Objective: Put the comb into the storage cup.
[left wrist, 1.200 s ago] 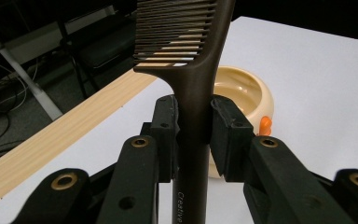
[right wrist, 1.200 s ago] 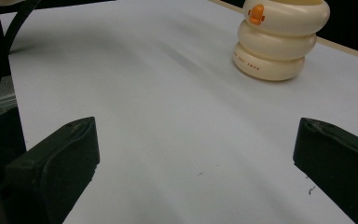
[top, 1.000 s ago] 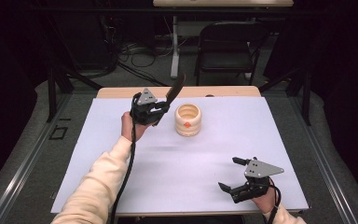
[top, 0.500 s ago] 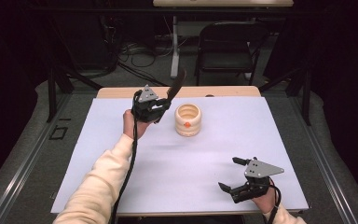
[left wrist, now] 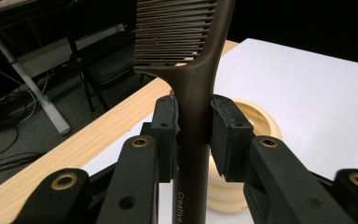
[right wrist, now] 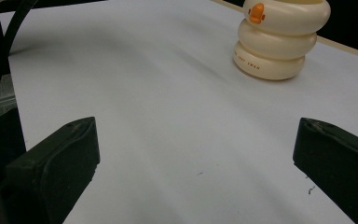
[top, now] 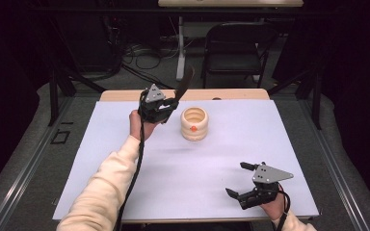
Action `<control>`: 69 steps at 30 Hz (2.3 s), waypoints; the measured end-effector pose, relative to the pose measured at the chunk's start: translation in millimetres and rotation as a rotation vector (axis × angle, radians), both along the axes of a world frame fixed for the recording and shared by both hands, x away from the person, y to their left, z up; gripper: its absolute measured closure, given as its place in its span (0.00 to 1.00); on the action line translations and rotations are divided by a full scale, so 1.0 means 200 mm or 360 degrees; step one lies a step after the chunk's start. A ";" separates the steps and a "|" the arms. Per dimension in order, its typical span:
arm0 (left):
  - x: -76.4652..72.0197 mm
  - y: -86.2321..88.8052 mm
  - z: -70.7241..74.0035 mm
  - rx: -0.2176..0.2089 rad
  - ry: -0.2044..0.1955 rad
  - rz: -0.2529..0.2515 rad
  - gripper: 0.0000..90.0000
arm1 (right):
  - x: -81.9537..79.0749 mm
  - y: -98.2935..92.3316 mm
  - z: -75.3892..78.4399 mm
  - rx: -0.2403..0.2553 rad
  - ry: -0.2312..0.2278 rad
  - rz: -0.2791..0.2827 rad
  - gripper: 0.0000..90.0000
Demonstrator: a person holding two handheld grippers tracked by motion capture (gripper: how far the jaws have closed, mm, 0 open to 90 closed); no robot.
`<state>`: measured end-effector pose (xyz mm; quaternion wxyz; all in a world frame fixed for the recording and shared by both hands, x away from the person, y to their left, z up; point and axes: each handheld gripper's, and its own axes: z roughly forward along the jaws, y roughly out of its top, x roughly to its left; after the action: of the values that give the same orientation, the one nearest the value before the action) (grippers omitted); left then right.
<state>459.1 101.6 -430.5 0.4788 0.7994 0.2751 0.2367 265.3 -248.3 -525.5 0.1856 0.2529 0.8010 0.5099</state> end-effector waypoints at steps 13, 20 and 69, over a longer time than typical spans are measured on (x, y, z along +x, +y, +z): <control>0.03 -0.03 0.01 -0.0023 -0.0024 0.0021 0.80 | 0.00 0.00 0.00 -0.0001 -0.0006 0.0000 0.00; 0.04 -0.04 0.02 -0.0045 -0.0027 0.0029 0.80 | 0.00 0.00 0.00 -0.0001 -0.0005 -0.0002 0.00; 0.12 -0.26 0.04 -0.0199 -0.0096 0.0003 0.80 | 0.00 0.00 0.00 0.0007 0.0002 -0.0004 0.00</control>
<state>483.8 50.5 -423.4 0.5356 0.7601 0.2756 0.2436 264.7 -249.0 -525.6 0.1851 0.2546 0.7997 0.5113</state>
